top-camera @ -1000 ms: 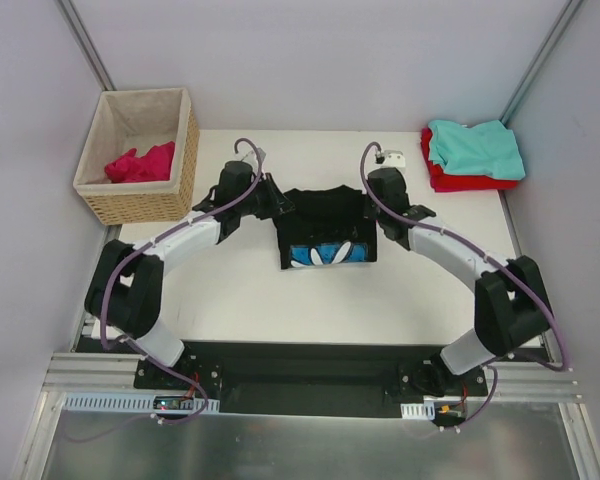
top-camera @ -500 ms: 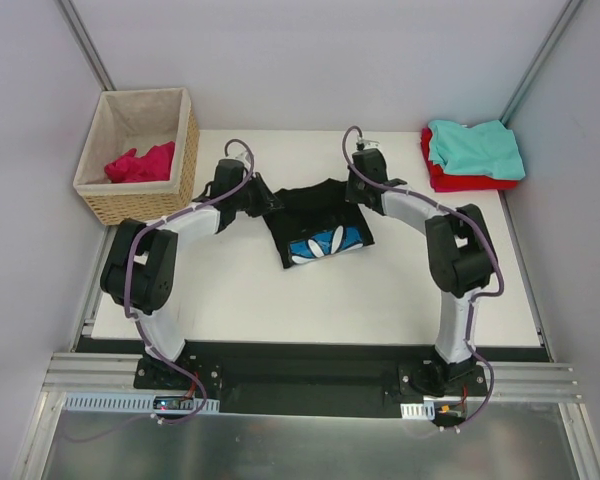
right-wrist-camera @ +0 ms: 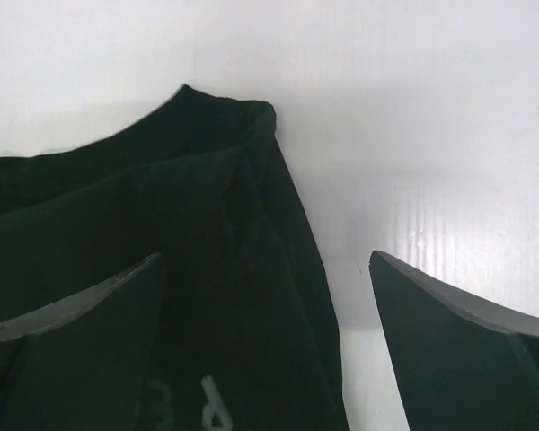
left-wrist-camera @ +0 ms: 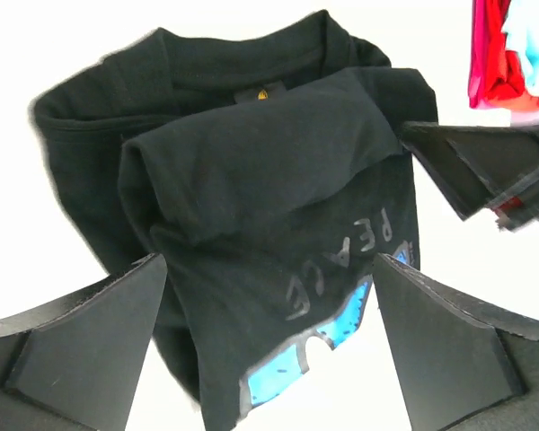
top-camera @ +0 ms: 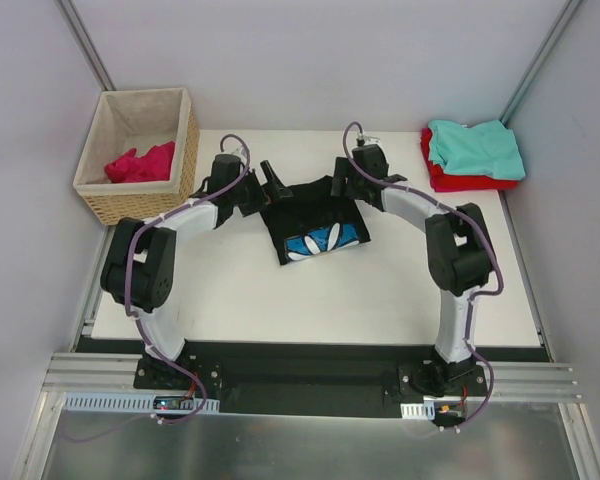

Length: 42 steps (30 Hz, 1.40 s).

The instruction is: Fold and stack the t-shirts

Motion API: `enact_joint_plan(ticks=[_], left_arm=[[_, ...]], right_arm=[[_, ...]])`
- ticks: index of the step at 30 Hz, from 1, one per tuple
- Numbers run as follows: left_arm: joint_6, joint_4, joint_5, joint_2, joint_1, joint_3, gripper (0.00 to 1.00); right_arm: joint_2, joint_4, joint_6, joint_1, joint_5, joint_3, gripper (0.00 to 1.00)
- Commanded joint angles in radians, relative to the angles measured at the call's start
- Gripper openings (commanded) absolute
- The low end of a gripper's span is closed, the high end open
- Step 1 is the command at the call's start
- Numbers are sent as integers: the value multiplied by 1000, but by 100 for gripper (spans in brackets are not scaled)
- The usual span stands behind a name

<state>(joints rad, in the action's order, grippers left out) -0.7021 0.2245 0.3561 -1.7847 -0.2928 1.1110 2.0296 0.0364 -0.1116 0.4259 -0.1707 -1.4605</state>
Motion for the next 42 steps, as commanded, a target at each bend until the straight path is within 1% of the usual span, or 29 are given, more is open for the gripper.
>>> enact_joint_plan(ticks=[1,2,5,6,8,10,12,13,14,17,19,24,27,30,32,37,38,42], left_arm=[[47,-66,-89,189,7,6,99],[46,-74,-97,214,7,-3,99],[7,-79,-60,292,7,-8,99],[-9,-79,-11,303,4,-4,99],[-46,-79,33,303,-12,22,99],[-75,-76,70,272,-26,36,99],[-86,-36,76,246,-51,36,99],[-99,-7,98,216,-58,32,99],[-112,57,109,196,-66,20,99],[-169,143,168,107,-71,6,99],[-206,226,184,56,-75,-10,99],[-221,277,191,16,-82,-59,99],[-229,297,201,13,-86,-95,99],[-235,315,205,21,-94,-145,99],[-237,332,204,24,-98,-189,99],[-235,371,193,33,-100,-295,99],[-231,375,189,31,-100,-306,99],[-232,407,195,8,-100,-344,99]], right_arm=[[-221,5,39,20,-18,8,100],[-242,25,47,27,-18,11,100],[-330,42,52,60,-18,51,100],[-348,49,50,76,-16,64,99],[-380,71,40,85,-4,80,100],[-385,77,27,93,-9,97,100],[-370,79,23,91,-18,107,100],[-359,79,20,91,-16,112,100],[-355,74,17,90,-9,117,100],[-329,46,-8,86,6,146,99],[-312,28,-34,85,22,163,100],[-284,2,-60,83,49,224,100],[-258,0,-62,85,45,224,100],[-238,2,-48,83,39,206,100],[-209,14,-37,80,24,160,100],[-117,37,-37,53,53,17,100],[-99,46,-40,50,66,-38,99],[-4,59,-57,43,97,-133,100]])
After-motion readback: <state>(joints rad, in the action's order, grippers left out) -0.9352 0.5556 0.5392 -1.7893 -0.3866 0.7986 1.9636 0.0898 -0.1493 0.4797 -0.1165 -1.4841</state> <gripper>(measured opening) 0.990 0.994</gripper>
